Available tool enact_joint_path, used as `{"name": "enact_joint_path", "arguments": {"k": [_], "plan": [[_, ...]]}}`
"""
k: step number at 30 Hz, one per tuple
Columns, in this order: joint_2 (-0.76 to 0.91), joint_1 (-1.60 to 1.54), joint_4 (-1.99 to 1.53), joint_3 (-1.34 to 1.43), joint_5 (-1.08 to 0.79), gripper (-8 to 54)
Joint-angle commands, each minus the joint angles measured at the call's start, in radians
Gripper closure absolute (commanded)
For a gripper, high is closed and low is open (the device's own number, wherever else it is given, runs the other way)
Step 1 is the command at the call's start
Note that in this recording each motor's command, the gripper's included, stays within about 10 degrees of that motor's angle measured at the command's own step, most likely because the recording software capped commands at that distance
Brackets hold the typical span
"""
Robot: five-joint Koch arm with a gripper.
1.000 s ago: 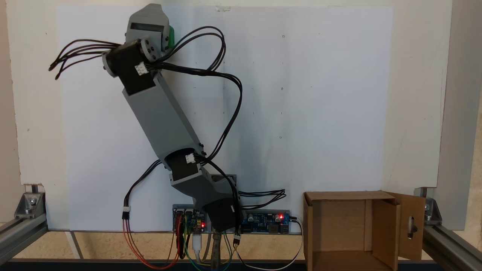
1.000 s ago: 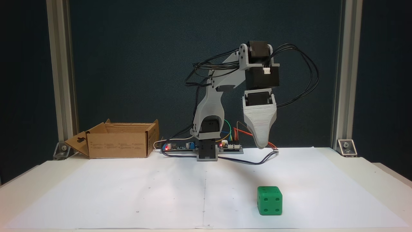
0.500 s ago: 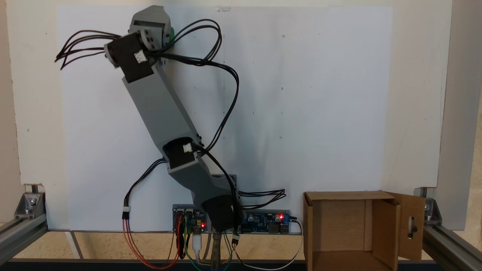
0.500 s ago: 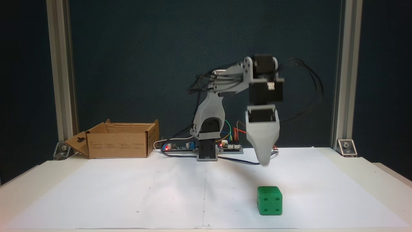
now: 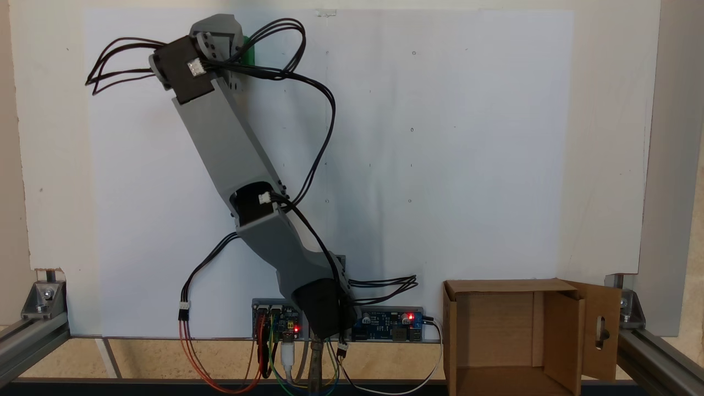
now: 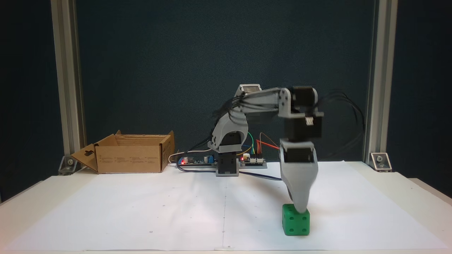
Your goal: Grasp a green dice and put it in the bin.
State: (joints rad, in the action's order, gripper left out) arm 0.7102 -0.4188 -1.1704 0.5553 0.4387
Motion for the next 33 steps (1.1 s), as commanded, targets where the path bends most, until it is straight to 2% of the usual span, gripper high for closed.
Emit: {"name": "enact_joint_path", "arguments": {"k": [1,33], "plan": [[0.002,-0.006,0.034,-0.055,0.064,2.5],[-0.063,0.028,0.066,-0.055,0.063,4.1]]}}
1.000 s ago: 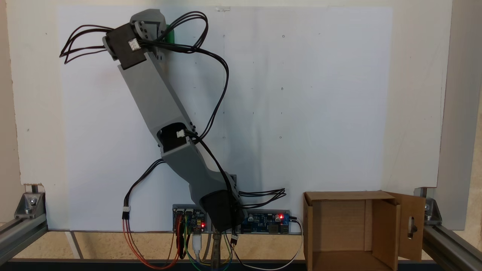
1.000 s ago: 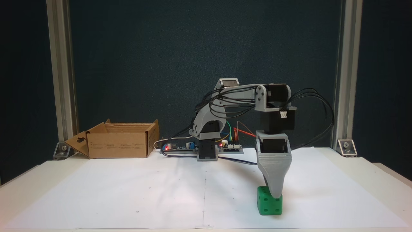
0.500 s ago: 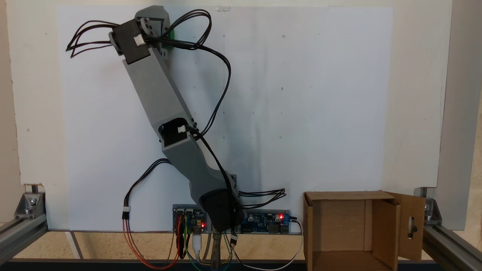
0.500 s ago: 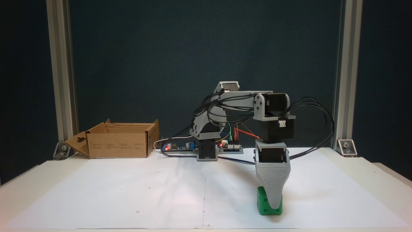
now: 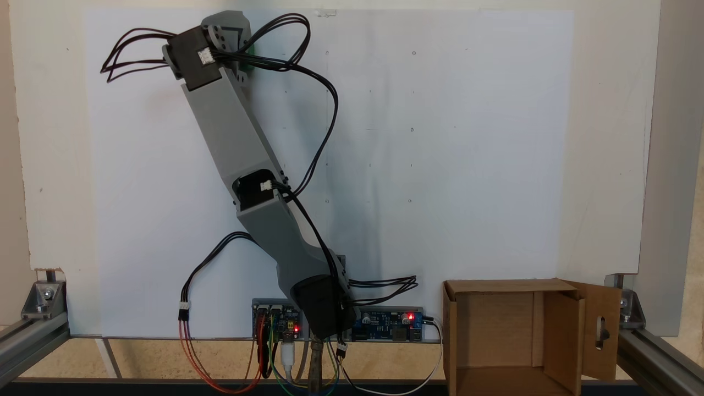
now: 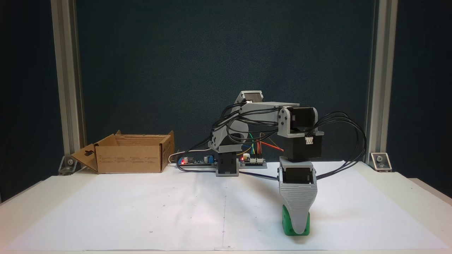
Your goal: Grasp a green dice and put it in the bin.
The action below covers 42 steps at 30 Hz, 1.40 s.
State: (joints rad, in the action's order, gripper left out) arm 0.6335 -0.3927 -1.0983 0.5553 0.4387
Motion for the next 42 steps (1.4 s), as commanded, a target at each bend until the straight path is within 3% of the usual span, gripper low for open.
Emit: {"name": "enact_joint_path", "arguments": {"k": [1,18,21,25,33,42], "plan": [[0.014,0.003,-0.006,-0.055,0.063,4.1],[0.009,0.006,-0.028,-0.055,0.061,6.7],[0.008,0.006,-0.028,-0.055,0.061,12.0],[0.006,0.006,-0.025,-0.055,0.063,12.4],[0.005,0.009,-0.020,-0.055,0.061,33.6],[0.049,0.038,-0.052,-0.055,0.063,33.6]]}}
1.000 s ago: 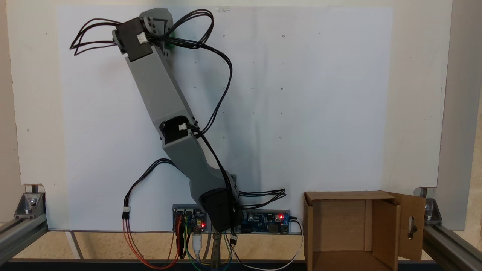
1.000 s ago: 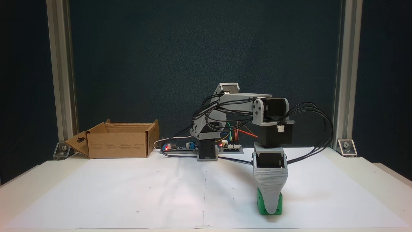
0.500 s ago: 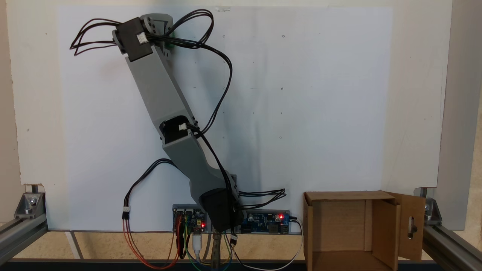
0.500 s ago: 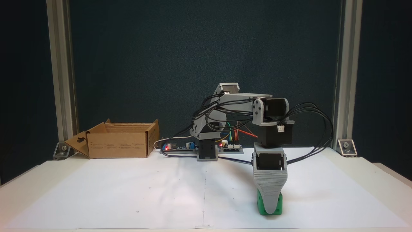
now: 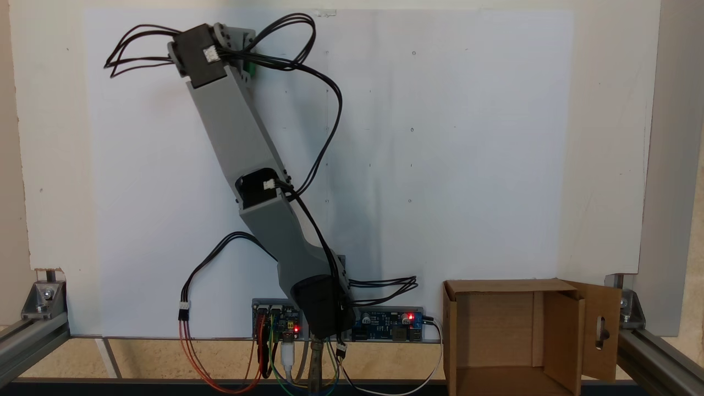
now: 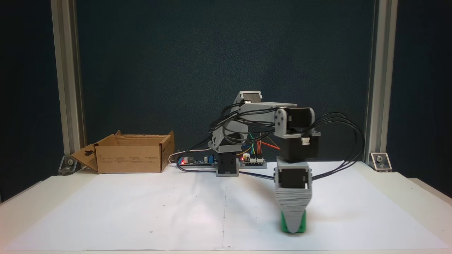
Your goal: Grasp a green dice and put it in the bin.
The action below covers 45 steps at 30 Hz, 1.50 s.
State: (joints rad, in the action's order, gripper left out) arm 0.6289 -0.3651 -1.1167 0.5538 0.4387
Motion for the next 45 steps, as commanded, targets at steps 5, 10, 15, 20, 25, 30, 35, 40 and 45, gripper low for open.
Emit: {"name": "enact_joint_path", "arguments": {"k": [5,10,15,20,25,30,35,40,45], "plan": [[0.241,0.011,-0.178,-0.054,0.061,33.6],[0.426,0.012,-0.253,-0.052,0.060,33.6],[0.592,0.074,-0.259,0.000,0.049,33.6],[0.778,0.219,-0.178,0.245,-0.040,33.6],[0.963,0.459,-0.103,0.463,-0.183,33.6],[1.137,0.746,-0.017,0.686,-0.362,33.6],[1.184,1.069,-0.026,0.716,-0.505,33.6],[1.180,1.428,-0.014,0.716,-0.632,33.6],[1.123,1.782,0.021,0.715,-0.769,33.6]]}}
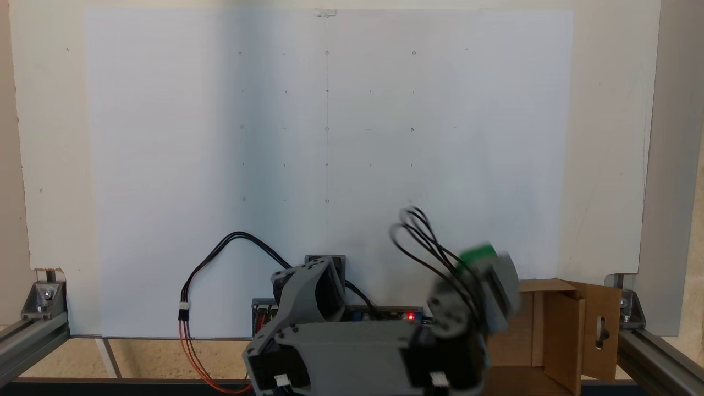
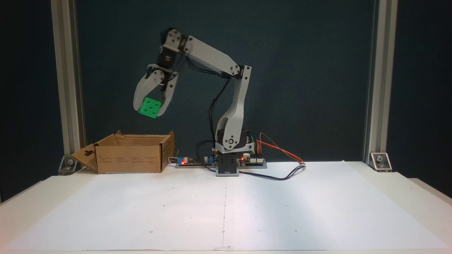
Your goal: Grasp a green dice and put it in the bin.
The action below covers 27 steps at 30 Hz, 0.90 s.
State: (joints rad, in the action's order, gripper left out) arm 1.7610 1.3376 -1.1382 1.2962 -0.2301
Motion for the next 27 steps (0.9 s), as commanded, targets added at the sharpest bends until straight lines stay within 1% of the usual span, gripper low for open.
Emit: {"name": "enact_joint_path", "arguments": {"k": [1,4,10,16,19,25,27], "plan": [[-0.028,0.126,0.069,-0.028,-0.121,33.6],[-0.086,0.252,0.141,-0.028,-0.170,33.6],[-0.272,0.426,0.299,-0.028,-0.267,33.6],[-0.443,0.479,0.336,-0.026,-0.345,33.6],[-0.476,0.477,0.337,-0.026,-0.351,32.8],[-0.477,0.482,0.334,-0.023,-0.345,11.2],[-0.477,0.483,0.336,-0.023,-0.337,10.0]]}}
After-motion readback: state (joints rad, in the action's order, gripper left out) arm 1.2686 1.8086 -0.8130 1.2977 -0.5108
